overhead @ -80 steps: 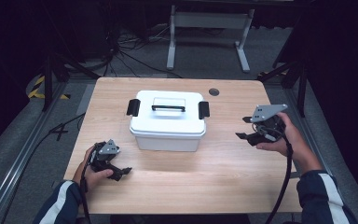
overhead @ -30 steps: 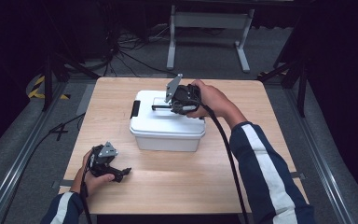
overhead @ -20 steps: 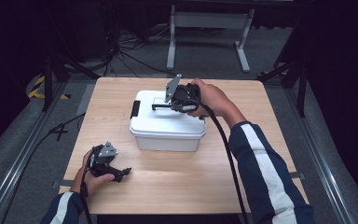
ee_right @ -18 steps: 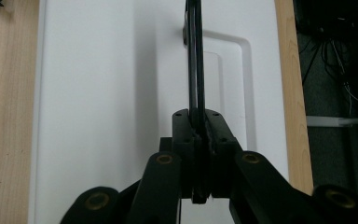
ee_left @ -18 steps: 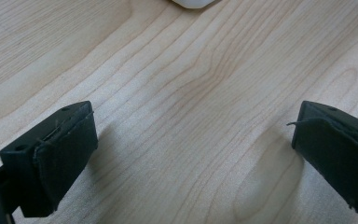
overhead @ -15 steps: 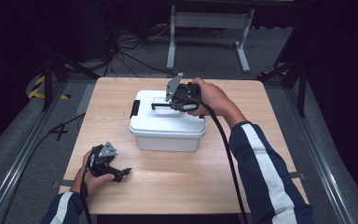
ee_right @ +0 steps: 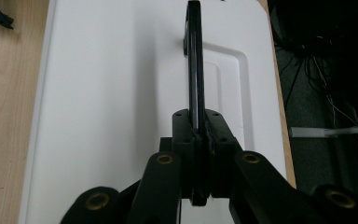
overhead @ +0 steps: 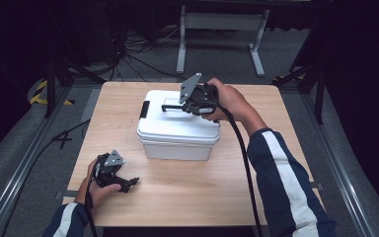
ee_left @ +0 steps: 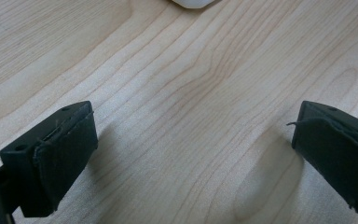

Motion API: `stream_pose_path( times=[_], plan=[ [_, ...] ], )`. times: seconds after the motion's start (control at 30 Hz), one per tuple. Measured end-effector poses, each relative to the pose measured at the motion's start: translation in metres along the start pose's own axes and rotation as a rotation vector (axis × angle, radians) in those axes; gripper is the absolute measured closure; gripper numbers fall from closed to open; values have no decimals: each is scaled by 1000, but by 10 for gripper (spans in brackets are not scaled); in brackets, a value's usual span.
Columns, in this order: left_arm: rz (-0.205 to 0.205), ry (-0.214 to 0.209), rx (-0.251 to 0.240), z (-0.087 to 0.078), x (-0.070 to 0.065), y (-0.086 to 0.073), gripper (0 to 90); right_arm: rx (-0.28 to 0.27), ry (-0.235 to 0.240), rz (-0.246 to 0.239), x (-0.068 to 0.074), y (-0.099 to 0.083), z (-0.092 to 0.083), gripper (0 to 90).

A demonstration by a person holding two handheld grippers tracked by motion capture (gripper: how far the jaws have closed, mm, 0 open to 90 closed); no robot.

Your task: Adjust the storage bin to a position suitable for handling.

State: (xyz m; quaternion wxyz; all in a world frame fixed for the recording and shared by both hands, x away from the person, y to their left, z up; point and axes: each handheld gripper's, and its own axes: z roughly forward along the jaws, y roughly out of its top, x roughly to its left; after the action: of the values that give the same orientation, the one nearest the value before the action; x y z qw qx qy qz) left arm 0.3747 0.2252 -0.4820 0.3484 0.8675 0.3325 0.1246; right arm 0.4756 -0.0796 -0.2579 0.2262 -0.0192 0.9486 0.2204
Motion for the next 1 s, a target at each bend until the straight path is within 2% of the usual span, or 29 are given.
stream_pose_path(
  times=[0.6,1.0],
  plan=[
    [-1,0,0,0,0,0,5,-28,-30,23,3,-22,-32,850],
    [5,-4,0,0,1,0,5,-46,-59,70,3,-53,-55,850]
  ],
)
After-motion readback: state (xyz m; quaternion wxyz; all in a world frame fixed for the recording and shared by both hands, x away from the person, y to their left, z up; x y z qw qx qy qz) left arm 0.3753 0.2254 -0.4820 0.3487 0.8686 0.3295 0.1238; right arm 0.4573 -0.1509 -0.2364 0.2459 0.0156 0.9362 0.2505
